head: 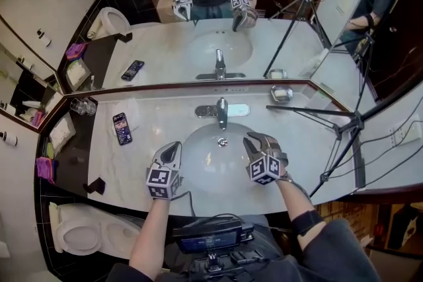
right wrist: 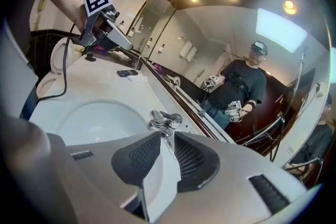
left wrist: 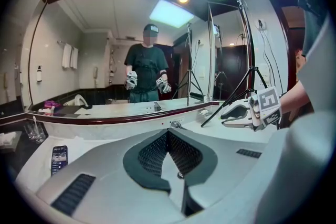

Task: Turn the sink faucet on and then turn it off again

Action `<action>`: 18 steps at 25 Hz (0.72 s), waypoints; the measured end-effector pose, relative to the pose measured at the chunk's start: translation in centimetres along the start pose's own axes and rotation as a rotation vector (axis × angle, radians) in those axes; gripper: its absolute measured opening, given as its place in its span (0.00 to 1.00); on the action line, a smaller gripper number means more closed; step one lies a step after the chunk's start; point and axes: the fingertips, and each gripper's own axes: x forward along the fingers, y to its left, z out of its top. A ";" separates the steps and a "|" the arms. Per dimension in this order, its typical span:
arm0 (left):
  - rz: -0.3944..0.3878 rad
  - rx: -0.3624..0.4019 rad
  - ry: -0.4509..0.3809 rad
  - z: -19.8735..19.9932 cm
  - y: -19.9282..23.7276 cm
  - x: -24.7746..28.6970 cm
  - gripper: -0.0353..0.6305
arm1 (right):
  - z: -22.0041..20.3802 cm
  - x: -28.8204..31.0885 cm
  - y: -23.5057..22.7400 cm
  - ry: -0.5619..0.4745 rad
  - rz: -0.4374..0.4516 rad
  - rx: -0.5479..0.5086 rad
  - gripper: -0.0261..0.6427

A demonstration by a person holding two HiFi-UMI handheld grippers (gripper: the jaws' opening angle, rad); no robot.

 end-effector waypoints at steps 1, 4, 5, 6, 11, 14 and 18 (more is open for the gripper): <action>0.002 -0.001 0.000 0.0 0.1 0.1 0.06 | 0.2 0.6 -0.3 0.000 0.002 -0.033 0.21; 0.004 -0.001 0.005 0.1 0.3 0.7 0.06 | 0.7 2.6 -1.0 0.007 0.004 -0.142 0.29; 0.004 0.001 0.007 0.1 0.3 0.9 0.06 | 0.9 3.3 -1.2 0.010 0.004 -0.182 0.30; 0.004 0.004 0.009 0.2 0.3 1.1 0.06 | 1.0 4.0 -1.4 0.013 0.005 -0.219 0.30; 0.006 0.013 0.020 0.3 0.6 2.1 0.06 | 1.9 7.7 -2.0 0.019 0.024 -0.362 0.34; 0.007 0.016 0.026 0.4 0.7 2.8 0.06 | 2.3 9.9 -1.8 0.019 0.039 -0.473 0.34; 0.005 0.019 0.029 0.6 0.6 3.6 0.06 | 3.0 12.1 -0.9 0.009 0.060 -0.571 0.35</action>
